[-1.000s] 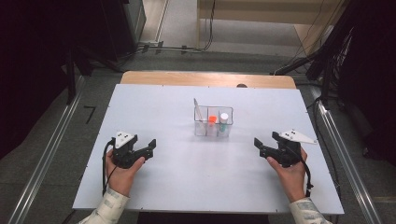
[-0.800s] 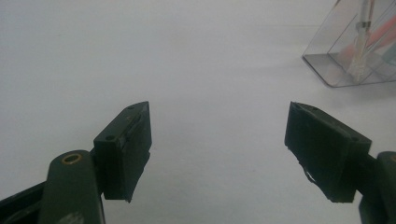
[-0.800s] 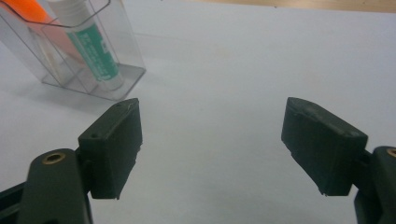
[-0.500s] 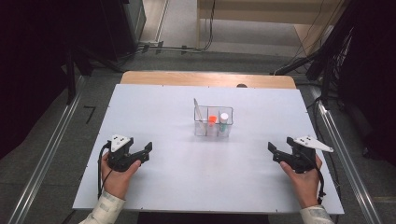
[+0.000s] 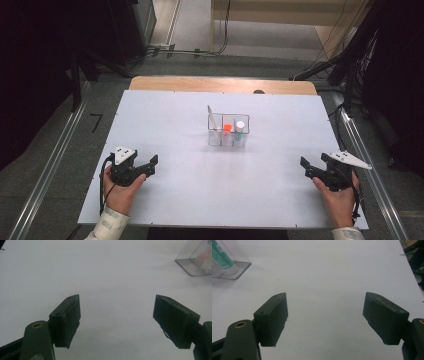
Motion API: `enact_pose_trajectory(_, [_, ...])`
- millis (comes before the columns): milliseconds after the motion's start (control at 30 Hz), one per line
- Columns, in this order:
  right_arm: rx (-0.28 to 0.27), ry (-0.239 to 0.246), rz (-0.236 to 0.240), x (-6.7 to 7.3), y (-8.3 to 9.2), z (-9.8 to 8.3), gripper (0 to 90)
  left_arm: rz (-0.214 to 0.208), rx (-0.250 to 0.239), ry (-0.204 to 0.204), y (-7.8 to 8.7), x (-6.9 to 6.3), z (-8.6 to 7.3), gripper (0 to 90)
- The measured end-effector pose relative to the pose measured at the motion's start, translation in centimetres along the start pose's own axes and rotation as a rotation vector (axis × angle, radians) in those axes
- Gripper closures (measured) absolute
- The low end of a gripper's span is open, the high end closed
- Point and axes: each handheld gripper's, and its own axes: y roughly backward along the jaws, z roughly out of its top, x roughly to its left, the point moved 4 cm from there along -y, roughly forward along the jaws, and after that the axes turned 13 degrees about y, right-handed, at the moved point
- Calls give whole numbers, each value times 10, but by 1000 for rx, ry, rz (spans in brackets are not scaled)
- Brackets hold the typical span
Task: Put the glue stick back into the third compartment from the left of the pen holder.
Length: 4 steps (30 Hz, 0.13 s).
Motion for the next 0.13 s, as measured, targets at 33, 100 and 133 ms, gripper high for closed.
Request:
enact_pose_trajectory(33, [3, -7, -5, -3, 1, -2, 186, 1, 3, 2, 0, 1, 0, 229])
enact_pose_trajectory(100, [7, -16, -15, -8, 2, -5, 185, 9, 2, 1, 1, 3, 0, 229])
enact_pose_trajectory(133, [11, -19, -20, -9, 3, -6, 185, 10, 0, 1, 1, 4, 0, 229])
